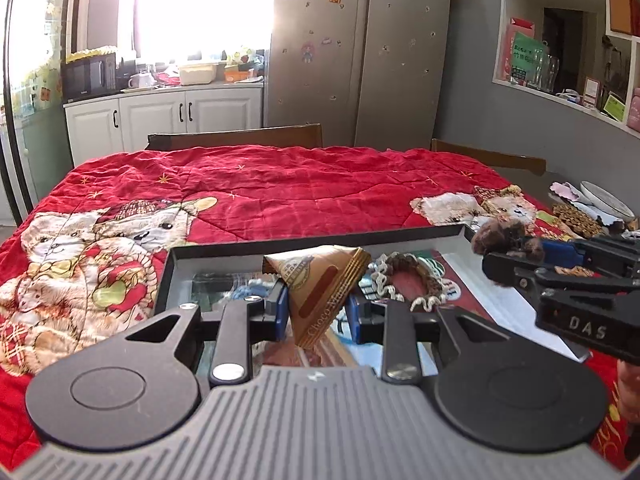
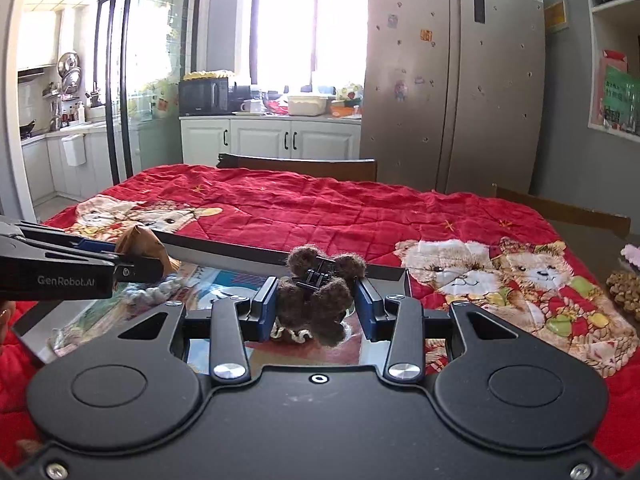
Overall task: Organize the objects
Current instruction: 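Carry the paper packet and fuzzy clip over the black box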
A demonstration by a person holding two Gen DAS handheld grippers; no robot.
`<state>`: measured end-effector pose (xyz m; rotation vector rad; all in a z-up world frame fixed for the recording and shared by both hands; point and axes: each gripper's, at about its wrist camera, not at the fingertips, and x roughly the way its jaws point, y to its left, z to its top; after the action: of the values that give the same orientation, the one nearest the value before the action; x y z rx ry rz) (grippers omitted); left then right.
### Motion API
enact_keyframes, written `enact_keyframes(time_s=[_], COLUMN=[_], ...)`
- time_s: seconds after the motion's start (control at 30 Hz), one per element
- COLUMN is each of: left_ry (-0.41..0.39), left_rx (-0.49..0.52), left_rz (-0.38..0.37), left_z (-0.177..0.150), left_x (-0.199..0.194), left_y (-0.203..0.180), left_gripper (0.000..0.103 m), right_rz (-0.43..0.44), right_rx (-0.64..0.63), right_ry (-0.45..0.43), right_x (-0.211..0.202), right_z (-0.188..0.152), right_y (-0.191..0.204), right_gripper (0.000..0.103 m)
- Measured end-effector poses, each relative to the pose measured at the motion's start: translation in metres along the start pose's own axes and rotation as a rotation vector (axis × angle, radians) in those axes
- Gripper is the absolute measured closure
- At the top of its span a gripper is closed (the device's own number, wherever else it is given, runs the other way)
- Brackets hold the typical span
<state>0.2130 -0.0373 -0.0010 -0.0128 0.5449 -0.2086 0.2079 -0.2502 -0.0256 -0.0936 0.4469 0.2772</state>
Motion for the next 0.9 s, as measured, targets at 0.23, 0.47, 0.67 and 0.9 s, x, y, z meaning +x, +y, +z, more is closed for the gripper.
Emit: enact_keyframes(time_s=[0.23, 0.47, 0.67, 0.9], left_ry=[0.005, 0.015, 0.035, 0.05], left_rx=[-0.001, 0.013, 0.019, 0.024], left_rz=[0.013, 0.019, 0.018, 0.023], left_z=[0.004, 0.001, -0.003, -0.005], left_x=[0.019, 0.034, 0.044, 0.05], left_y=[-0.005, -0.01, -0.011, -0.013], left_gripper=[0.07, 0.07, 0.07, 0.07], right_rz=[-0.013, -0.029, -0.03, -0.029], right_rx=[0.038, 0.052, 0.04, 0.056], right_ry=[0.026, 0.04, 0.04, 0.056], right_x=[0.027, 0.044, 0.047, 0.052], right_z=[-0.006, -0.012, -0.012, -0.01], right_y=[-0.008, -0.011, -0.009, -0.01], right_gripper=[0.064, 0.064, 0.064, 0.064])
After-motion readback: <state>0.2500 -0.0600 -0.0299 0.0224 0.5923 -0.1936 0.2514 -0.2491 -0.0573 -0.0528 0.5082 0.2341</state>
